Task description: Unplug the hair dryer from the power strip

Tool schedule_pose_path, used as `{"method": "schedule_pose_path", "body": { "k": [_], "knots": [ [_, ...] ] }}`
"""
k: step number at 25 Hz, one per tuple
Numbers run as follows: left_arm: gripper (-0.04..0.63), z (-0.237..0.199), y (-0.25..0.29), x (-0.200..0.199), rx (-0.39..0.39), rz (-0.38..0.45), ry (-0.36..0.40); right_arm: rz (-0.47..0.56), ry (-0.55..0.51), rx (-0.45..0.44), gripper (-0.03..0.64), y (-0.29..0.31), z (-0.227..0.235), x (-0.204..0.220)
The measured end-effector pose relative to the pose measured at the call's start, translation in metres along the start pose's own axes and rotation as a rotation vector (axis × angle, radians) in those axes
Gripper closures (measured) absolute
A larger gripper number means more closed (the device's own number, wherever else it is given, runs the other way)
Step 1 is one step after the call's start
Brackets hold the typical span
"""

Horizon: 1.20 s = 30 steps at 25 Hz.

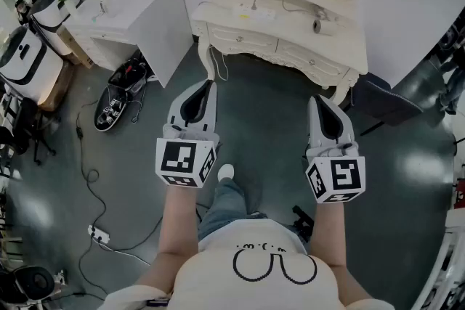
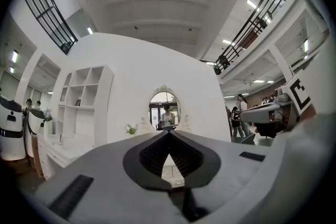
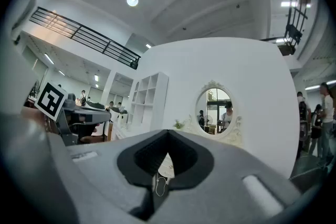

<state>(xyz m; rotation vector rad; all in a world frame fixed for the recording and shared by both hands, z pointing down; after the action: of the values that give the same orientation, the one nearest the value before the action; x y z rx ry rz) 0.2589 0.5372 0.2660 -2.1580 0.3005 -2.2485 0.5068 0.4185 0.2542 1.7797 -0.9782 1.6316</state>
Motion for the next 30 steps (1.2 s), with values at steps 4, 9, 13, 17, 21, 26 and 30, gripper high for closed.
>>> {"method": "schedule_pose_path", "body": {
  "k": [4,9,13,17,21,26,30],
  "knots": [
    [0.597,-0.017,0.013,0.005,0.000,-0.004,0.001,-0.006,0.010,-0.002,0.618,0.021,-0.002,0.005],
    [0.597,-0.049,0.037,0.011,0.003,-0.009,0.003,0.003,0.029,0.001,0.618,0.059,-0.007,0.011],
    [0.597,-0.083,0.065,0.017,0.018,-0.003,-0.008,0.028,0.059,0.007,0.618,0.099,-0.012,0.013],
    [0.597,-0.116,0.101,0.024,0.063,0.019,-0.039,-0.004,0.048,0.010,0.617,0.144,-0.017,0.019],
    [0.597,-0.150,0.136,0.031,0.127,0.033,-0.092,-0.029,0.043,0.033,0.617,0.189,-0.023,0.023],
    [0.597,-0.189,0.164,0.042,0.211,0.013,-0.165,-0.055,0.020,0.067,0.617,0.231,-0.033,0.030],
    [0.597,-0.211,0.179,0.048,0.213,-0.003,-0.195,-0.068,0.012,0.078,0.617,0.259,-0.034,0.027]
  ]
}}
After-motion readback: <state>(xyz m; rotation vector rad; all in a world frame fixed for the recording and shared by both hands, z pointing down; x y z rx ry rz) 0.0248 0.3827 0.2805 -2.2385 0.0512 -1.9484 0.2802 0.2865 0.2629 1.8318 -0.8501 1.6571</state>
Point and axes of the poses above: the fingertips, and each gripper's own axes: y forward along the fingers, z to its right, x out of its underside, the point moved 10 cm from there along -y, backward along the fingers, and after that the axes turned 2 degrees about z, right-handed, at the moved point
